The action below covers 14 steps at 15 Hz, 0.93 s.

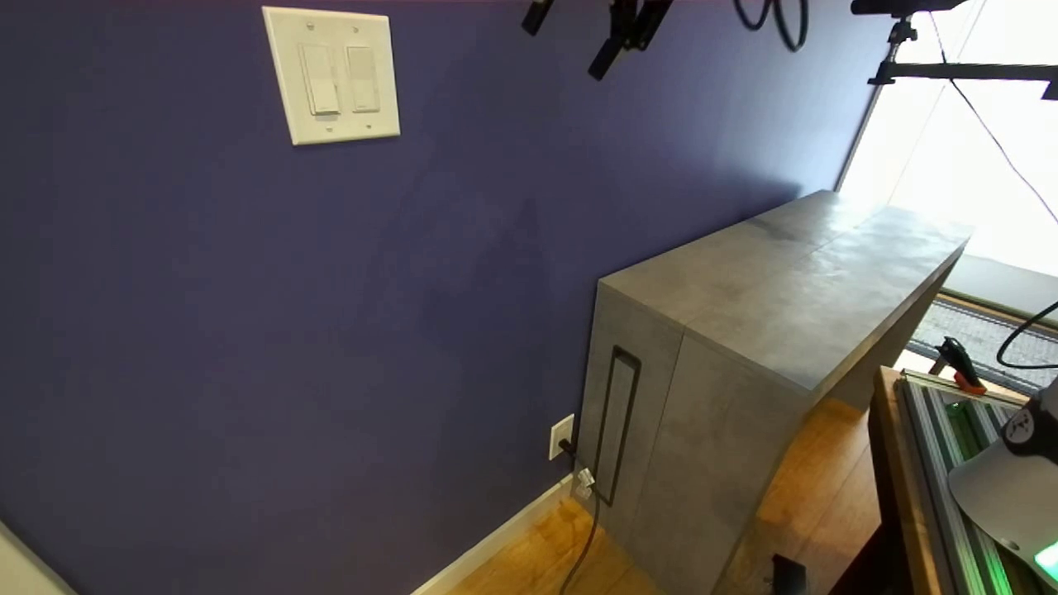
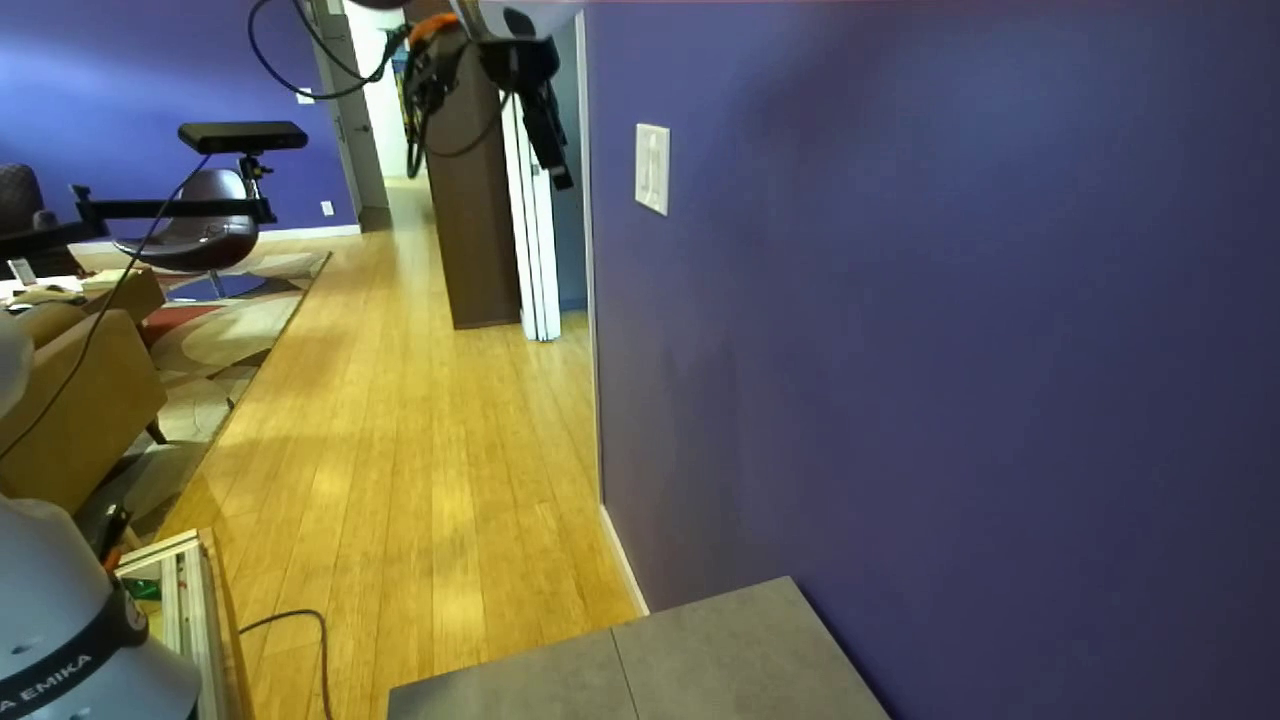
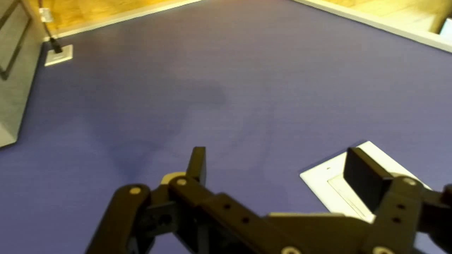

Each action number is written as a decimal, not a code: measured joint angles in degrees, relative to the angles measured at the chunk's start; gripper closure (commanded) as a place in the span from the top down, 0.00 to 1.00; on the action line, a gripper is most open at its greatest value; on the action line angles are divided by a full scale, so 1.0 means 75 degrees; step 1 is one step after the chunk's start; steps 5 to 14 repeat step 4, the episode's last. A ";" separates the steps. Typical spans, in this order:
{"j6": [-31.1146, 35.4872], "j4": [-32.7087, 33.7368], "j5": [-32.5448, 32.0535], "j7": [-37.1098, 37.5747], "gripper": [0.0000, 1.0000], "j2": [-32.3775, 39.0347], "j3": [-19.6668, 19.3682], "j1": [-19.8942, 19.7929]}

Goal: Slide downwards on the right light switch twice

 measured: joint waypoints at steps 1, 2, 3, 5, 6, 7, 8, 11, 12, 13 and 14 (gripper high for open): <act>-0.0442 0.0126 -0.0315 0.0037 1.00 -0.0281 -0.0160 0.0085; -0.0689 0.0188 -0.0450 0.0040 1.00 -0.0482 -0.0276 0.0145; -0.0805 0.0193 -0.0525 0.0040 1.00 -0.0604 -0.0336 0.0170; -0.0820 0.0186 -0.0567 0.0040 1.00 -0.0634 -0.0352 0.0176; -0.0820 0.0186 -0.0567 0.0040 1.00 -0.0634 -0.0352 0.0176; -0.0820 0.0186 -0.0567 0.0040 1.00 -0.0634 -0.0352 0.0176; -0.0820 0.0186 -0.0567 0.0040 1.00 -0.0634 -0.0352 0.0176; -0.0820 0.0186 -0.0567 0.0040 1.00 -0.0634 -0.0352 0.0176; -0.0820 0.0186 -0.0567 0.0040 1.00 -0.0634 -0.0352 0.0176; -0.0820 0.0186 -0.0567 0.0040 1.00 -0.0634 -0.0352 0.0176; -0.0820 0.0186 -0.0567 0.0040 1.00 -0.0634 -0.0352 0.0176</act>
